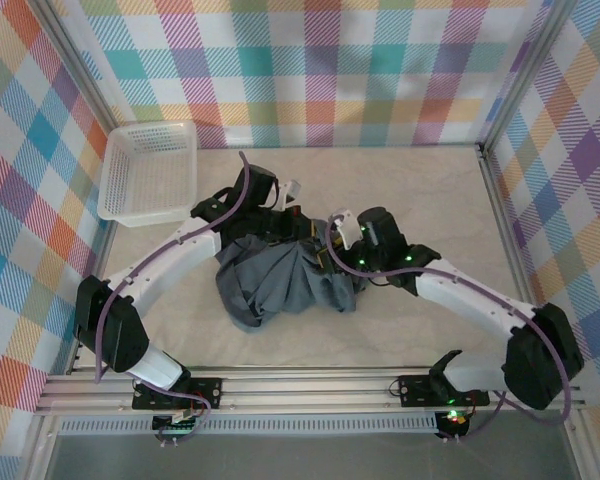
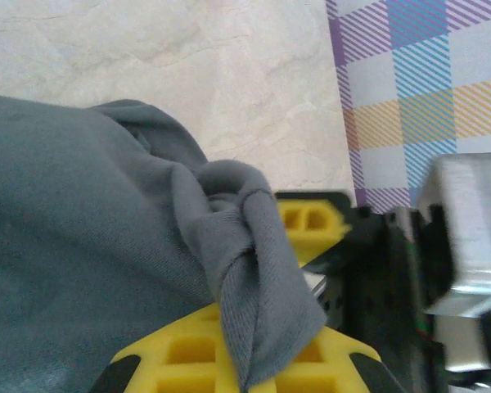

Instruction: Fold the inside-out t-shirt

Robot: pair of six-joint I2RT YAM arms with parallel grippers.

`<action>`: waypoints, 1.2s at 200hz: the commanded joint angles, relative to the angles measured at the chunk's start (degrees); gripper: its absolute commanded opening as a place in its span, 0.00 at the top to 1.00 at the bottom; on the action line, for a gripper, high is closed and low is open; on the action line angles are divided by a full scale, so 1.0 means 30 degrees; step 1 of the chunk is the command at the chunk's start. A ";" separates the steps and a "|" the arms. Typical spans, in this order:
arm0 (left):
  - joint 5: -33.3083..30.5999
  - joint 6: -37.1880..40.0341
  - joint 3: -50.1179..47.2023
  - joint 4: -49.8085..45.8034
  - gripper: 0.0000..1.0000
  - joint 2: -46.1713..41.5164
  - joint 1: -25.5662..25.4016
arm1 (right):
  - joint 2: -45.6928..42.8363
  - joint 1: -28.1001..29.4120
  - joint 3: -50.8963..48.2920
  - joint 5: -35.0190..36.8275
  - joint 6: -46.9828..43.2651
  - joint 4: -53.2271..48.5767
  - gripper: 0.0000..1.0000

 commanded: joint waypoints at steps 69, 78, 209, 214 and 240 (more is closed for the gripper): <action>-0.2080 0.3065 -0.1951 0.0761 0.63 -0.1667 0.2393 | -0.1985 -0.2349 -0.2323 -1.3039 1.0213 1.1152 1.00; -0.2587 0.3410 -0.2005 0.0341 0.56 -0.2537 0.2418 | -0.1828 -0.2525 -0.2243 -1.2142 0.9972 1.0240 1.00; -1.0836 0.8080 -0.2389 0.0145 0.53 -0.3491 -0.3867 | 0.0065 -0.2902 0.0663 -1.1234 1.0423 0.5214 0.97; -1.1030 0.8078 -0.2387 0.0356 0.57 -0.3484 -0.3866 | 0.0011 -0.2902 0.0644 -1.1177 1.0459 0.5150 0.96; -1.1376 0.7543 -0.2471 0.1246 1.00 -0.3833 -0.3698 | -0.0194 -0.2949 0.0739 -1.0914 1.0621 0.4547 0.87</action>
